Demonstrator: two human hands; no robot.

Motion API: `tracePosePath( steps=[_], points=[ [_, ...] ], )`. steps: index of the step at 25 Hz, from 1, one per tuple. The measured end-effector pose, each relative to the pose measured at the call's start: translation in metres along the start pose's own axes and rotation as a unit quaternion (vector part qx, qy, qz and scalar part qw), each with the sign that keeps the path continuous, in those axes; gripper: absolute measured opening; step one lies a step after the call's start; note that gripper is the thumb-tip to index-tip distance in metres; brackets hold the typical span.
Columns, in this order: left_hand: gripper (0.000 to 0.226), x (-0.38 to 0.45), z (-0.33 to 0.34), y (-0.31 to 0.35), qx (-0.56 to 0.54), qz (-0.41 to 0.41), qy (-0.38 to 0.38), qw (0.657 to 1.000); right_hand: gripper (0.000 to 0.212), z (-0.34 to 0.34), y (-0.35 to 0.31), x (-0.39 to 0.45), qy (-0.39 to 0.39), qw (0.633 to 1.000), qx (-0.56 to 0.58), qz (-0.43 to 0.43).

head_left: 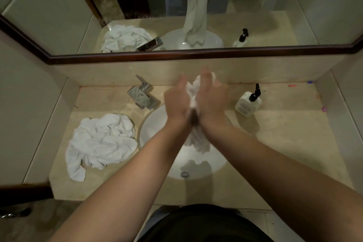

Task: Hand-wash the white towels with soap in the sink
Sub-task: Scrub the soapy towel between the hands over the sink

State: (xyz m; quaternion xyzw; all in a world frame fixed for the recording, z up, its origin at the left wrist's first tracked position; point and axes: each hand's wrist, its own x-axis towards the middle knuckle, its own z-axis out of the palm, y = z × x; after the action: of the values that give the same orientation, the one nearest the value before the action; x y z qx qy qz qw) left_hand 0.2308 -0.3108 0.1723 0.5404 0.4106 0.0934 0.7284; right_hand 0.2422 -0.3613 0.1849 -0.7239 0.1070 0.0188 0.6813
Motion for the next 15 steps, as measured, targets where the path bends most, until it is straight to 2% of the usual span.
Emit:
tracePosePath(
  steps=[2, 4, 6, 9, 12, 15],
  points=[
    [0.045, 0.006, -0.002, 0.0, -0.045, -0.022, 0.006, 0.999, 0.044, -0.001, 0.003, -0.004, -0.056, 0.996, -0.032, -0.058],
    [0.043, 0.0, 0.0, -0.003, -0.028, -0.001, -0.037, 0.999, 0.048, -0.001, 0.002, 0.008, -0.001, 0.998, -0.017, -0.054],
    [0.047, 0.001, 0.002, -0.006, -0.015, 0.021, -0.037, 0.999, 0.051, -0.003, -0.005, 0.009, 0.009, 1.0, -0.001, -0.027],
    [0.045, 0.004, 0.002, 0.0, -0.08, 0.011, 0.001, 0.997, 0.048, -0.001, -0.004, -0.001, -0.072, 0.995, -0.032, -0.067],
    [0.045, -0.003, 0.006, -0.005, -0.025, 0.04, -0.06, 0.997, 0.053, -0.007, -0.007, 0.013, -0.009, 0.999, 0.016, -0.027],
    [0.043, 0.004, 0.004, 0.009, -0.056, -0.006, -0.004, 0.998, 0.052, -0.005, -0.005, -0.001, -0.046, 0.998, 0.004, -0.051]
  ],
)
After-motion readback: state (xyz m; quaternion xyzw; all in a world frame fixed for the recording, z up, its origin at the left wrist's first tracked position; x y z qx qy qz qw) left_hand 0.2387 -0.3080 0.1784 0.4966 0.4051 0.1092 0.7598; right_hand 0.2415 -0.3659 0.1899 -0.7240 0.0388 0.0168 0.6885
